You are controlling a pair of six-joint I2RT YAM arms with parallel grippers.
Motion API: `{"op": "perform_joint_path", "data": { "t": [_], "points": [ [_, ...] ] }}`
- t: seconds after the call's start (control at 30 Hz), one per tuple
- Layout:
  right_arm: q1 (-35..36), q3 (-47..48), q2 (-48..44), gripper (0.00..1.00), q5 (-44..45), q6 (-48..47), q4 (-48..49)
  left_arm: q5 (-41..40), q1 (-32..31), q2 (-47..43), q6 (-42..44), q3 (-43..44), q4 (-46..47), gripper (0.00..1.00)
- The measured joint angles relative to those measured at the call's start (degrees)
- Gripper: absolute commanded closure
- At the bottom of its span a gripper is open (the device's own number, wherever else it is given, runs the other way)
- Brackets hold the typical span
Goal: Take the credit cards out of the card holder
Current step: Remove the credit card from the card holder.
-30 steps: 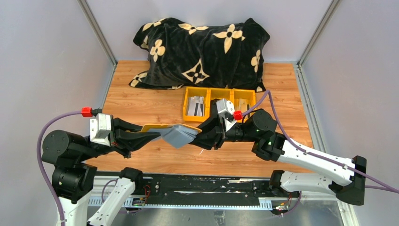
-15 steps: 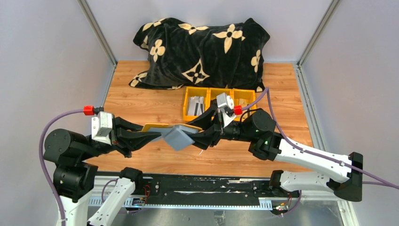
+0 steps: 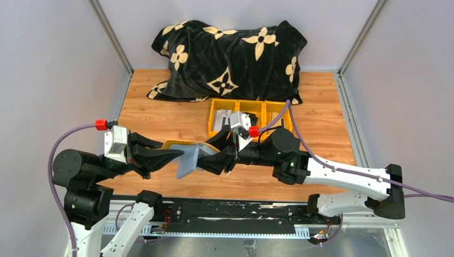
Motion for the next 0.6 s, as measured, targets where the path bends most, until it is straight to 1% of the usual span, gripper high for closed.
{"op": "perform_joint_path", "data": {
  "t": [0.13,0.17,0.2,0.27,0.33,0.37,0.4,0.47,0.6],
  "points": [
    [0.5,0.02,-0.11,0.72,3.93,-0.7,-0.5,0.26,0.0,-0.48,-0.94,-1.05,0.68,0.95],
    [0.63,0.02,-0.2,0.75,4.63,-0.9,-0.66,0.44,0.02,-0.57,-1.07,-1.29,0.81,0.92],
    [0.76,0.02,-0.24,0.78,5.27,-0.98,-0.83,0.57,0.02,-0.74,-1.22,-1.7,1.16,0.83],
    [1.01,0.02,-0.28,0.87,6.51,-1.11,-1.09,0.76,0.02,-1.11,-1.68,-2.43,1.51,0.56],
    [1.03,0.15,-0.28,0.99,7.04,-1.07,-1.73,0.92,0.02,-1.25,-2.03,-2.73,1.49,0.32],
    [1.05,0.5,-0.33,1.0,7.28,-1.09,-2.93,0.92,0.11,-1.33,-2.08,-2.73,1.57,0.24],
    [1.09,1.11,-0.33,1.0,7.8,-1.03,-4.66,0.76,0.11,-1.4,-2.56,-2.58,1.68,0.19],
    [1.11,2.23,-0.33,1.0,8.74,-1.03,-7.37,0.48,0.09,-1.4,-2.29,-2.4,1.55,0.16],
    [1.14,5.42,-0.48,1.0,13.05,-0.9,-13.25,0.42,0.09,-1.55,-2.6,-1.86,1.4,0.15]
  ]
}}
